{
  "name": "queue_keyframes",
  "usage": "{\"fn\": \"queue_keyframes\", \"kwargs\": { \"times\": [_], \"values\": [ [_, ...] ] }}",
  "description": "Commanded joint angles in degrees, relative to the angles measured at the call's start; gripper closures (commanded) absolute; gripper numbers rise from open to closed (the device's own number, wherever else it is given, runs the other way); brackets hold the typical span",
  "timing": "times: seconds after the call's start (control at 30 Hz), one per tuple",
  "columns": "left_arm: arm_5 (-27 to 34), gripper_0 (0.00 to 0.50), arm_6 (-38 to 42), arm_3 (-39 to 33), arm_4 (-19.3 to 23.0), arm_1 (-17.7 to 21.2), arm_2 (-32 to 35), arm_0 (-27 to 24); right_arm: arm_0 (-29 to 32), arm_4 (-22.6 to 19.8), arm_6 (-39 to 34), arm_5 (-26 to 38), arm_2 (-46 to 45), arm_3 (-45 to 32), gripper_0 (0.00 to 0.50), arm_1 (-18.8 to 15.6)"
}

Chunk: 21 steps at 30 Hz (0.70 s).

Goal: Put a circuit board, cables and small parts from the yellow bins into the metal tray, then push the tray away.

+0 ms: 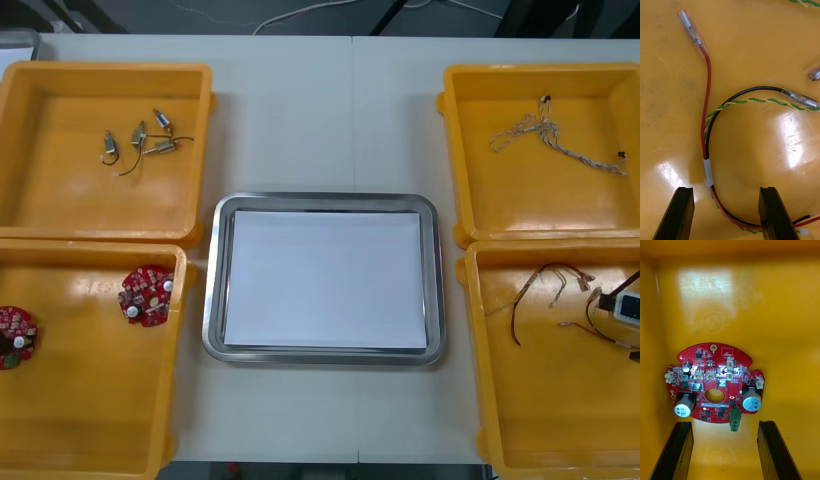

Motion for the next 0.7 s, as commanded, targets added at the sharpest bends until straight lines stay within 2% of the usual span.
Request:
{"fn": "queue_keyframes", "kwargs": {
  "times": [0.03,0.3,0.7],
  "values": [
    [-1.67,0.0,-8.27,-0.17,-1.01,-1.35,-0.76,2.24,0.97,0.61,0.68,-1.76,1.97,0.67,0.0,-2.03],
    [-5.28,0.0,-10.91,1.06,-1.09,-1.26,-1.02,4.26,0.97,1.31,0.68,-2.64,3.11,0.94,0.0,-2.12],
    [-7.12,0.0,-13.81,3.35,-1.36,-2.23,-0.93,4.62,0.97,2.9,0.68,-3.08,3.55,0.85,0.0,-1.86]
  ]
}}
